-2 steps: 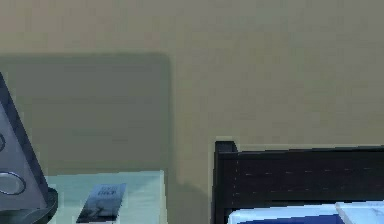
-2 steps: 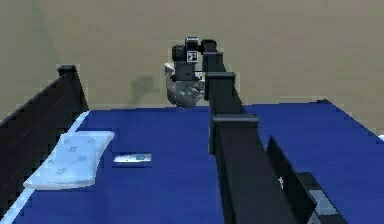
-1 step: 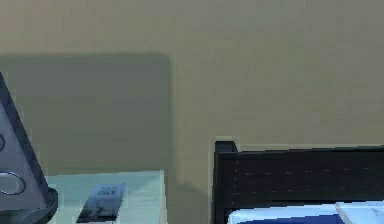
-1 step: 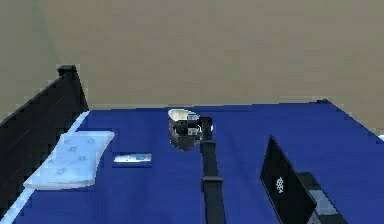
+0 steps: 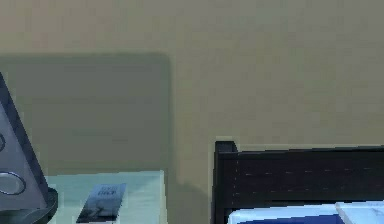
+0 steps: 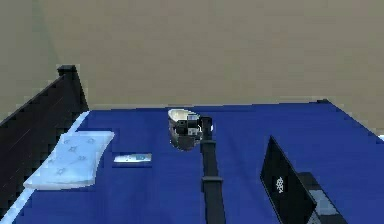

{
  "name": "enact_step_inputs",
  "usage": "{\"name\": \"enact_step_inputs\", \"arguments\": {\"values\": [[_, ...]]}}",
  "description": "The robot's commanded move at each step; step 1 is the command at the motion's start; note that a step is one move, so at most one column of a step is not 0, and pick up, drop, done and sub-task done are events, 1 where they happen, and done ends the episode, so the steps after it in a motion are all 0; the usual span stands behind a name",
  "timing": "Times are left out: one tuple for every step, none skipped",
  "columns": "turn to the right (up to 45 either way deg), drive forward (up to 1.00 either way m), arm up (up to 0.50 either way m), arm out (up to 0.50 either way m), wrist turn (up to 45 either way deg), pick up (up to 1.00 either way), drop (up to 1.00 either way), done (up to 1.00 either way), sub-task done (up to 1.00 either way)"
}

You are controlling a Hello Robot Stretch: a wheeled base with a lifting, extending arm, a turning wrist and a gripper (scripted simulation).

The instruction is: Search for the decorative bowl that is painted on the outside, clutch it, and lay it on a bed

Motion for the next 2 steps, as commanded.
{"name": "enact_step_inputs", "arguments": {"values": [[0.0, 0.0, 0.0, 0.0, 0.0, 0.0, 1.0, 0.0, 0.0], [0.0, 0.0, 0.1, 0.0, 0.0, 0.0, 0.0, 0.0, 0.0]]}}
